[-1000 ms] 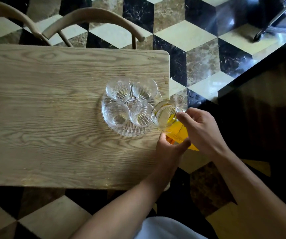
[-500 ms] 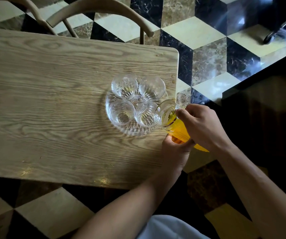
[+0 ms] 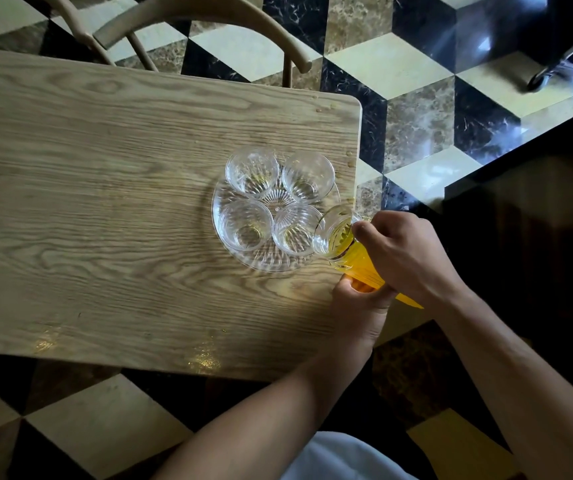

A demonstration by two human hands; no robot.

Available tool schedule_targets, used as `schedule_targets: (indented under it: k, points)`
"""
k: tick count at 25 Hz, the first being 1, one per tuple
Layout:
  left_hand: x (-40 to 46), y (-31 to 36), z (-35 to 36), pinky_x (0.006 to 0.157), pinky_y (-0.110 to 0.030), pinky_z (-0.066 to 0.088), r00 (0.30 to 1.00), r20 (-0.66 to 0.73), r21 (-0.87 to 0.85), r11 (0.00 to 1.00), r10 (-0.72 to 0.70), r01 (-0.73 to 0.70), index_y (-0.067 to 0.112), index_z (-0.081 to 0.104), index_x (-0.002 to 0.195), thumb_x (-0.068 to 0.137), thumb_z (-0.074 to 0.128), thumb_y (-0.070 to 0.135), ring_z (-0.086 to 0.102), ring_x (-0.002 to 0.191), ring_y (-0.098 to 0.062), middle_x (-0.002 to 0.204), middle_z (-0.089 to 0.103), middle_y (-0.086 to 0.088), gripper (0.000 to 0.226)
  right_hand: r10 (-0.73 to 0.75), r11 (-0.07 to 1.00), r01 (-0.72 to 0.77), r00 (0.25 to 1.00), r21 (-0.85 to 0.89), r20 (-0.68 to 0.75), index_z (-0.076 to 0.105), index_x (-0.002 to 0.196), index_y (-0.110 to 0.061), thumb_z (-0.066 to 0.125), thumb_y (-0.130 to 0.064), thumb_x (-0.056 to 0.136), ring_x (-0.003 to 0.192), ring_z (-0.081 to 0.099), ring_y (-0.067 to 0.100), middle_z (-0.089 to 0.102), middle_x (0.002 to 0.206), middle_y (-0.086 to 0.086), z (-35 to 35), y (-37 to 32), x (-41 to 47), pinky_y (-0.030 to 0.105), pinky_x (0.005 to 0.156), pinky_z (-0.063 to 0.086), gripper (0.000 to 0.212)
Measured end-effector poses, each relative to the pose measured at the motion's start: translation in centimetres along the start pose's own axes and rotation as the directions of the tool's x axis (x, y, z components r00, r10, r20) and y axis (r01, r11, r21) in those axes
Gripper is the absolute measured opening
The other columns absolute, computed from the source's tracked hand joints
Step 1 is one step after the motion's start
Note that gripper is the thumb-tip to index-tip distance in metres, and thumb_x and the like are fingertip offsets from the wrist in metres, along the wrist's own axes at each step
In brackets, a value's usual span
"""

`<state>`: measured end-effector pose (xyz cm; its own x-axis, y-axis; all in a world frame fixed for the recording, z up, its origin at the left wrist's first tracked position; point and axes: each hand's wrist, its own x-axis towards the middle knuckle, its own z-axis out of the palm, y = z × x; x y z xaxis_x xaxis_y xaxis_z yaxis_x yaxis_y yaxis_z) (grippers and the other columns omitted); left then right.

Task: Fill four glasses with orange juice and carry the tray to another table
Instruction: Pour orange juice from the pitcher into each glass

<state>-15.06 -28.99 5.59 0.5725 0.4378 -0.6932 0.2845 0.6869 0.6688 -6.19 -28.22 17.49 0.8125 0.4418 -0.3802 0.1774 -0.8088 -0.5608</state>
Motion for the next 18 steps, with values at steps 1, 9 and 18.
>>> schedule_targets:
  k: [1,9,18]
  points:
    - [0.0,0.2,0.1,0.059,-0.028,0.048,1.000,0.006,-0.009,1.000,-0.004,0.004,0.020,0.065,0.073,0.015,0.097,0.063,0.053,0.057,-0.002,0.063,0.069,0.012,0.078,0.001,1.000,-0.001,1.000,-0.014,0.000,0.043,0.058,-0.012,0.059,-0.033,0.098,0.046,0.037,0.015,0.042,0.050,-0.001,0.0,-0.1,0.1,0.030,0.047,0.027,0.048]
    - [-0.3,0.9,0.6,0.054,-0.025,0.043,0.999,-0.019,-0.023,0.999,-0.026,0.025,0.020,0.060,0.068,0.012,0.085,0.080,0.046,0.052,0.001,0.057,0.064,0.015,0.086,0.000,0.995,-0.001,1.000,-0.099,-0.005,0.047,0.060,-0.008,0.058,-0.034,0.097,0.047,0.039,0.018,0.045,0.050,0.002,0.0,-0.5,0.6,0.031,0.047,0.027,0.047]
    - [-0.3,1.2,0.9,0.052,-0.017,0.042,1.000,-0.005,-0.037,0.999,-0.024,0.023,0.020,0.061,0.067,0.017,0.086,0.077,0.044,0.050,0.003,0.055,0.062,0.016,0.080,-0.002,0.989,0.003,1.000,-0.145,0.007,0.044,0.059,-0.009,0.057,-0.035,0.096,0.049,0.041,0.021,0.045,0.051,0.003,-0.1,-1.3,1.2,0.030,0.048,0.030,0.047]
